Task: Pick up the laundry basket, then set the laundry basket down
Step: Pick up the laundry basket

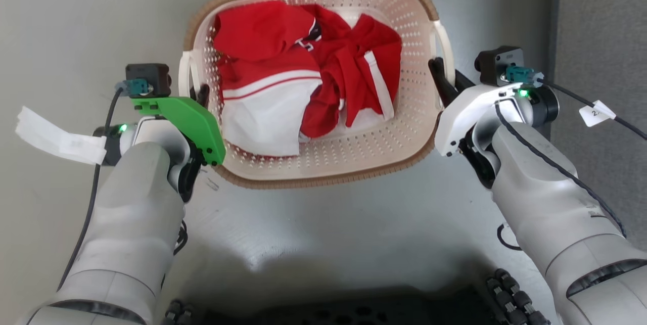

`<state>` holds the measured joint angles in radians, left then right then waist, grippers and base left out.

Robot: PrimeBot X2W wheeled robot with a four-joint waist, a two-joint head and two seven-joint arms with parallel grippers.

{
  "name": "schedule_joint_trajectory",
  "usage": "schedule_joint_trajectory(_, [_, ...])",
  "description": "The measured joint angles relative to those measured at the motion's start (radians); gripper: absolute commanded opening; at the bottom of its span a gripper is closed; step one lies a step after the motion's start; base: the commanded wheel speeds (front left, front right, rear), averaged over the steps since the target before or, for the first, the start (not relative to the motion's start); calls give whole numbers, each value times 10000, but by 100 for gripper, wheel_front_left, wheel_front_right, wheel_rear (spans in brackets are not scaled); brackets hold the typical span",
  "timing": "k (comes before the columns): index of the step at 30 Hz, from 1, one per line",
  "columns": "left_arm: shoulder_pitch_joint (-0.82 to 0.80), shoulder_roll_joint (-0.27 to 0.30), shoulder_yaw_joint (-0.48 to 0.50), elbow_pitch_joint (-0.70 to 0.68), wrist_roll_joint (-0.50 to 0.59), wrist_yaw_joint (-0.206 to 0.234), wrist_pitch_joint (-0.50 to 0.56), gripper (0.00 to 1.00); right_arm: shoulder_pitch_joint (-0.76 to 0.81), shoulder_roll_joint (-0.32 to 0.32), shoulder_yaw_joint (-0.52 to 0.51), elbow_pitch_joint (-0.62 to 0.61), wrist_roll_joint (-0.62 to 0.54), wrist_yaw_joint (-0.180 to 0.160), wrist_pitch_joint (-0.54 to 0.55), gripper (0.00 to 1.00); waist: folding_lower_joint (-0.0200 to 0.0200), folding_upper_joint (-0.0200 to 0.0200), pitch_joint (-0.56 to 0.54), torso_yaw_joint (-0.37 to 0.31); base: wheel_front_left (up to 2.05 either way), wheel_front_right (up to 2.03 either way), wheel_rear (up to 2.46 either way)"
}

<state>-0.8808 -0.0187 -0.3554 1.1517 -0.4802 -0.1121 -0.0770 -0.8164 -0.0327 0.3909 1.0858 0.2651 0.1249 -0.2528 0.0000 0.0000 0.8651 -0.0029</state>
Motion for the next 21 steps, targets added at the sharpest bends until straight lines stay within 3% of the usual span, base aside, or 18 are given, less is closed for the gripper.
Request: schedule_joint_trajectory(21, [85, -148, 0, 915, -813, -201, 1586, 0, 191, 199, 203, 1122, 629, 150, 790, 0, 0, 0, -2009, -206, 0, 0, 0])
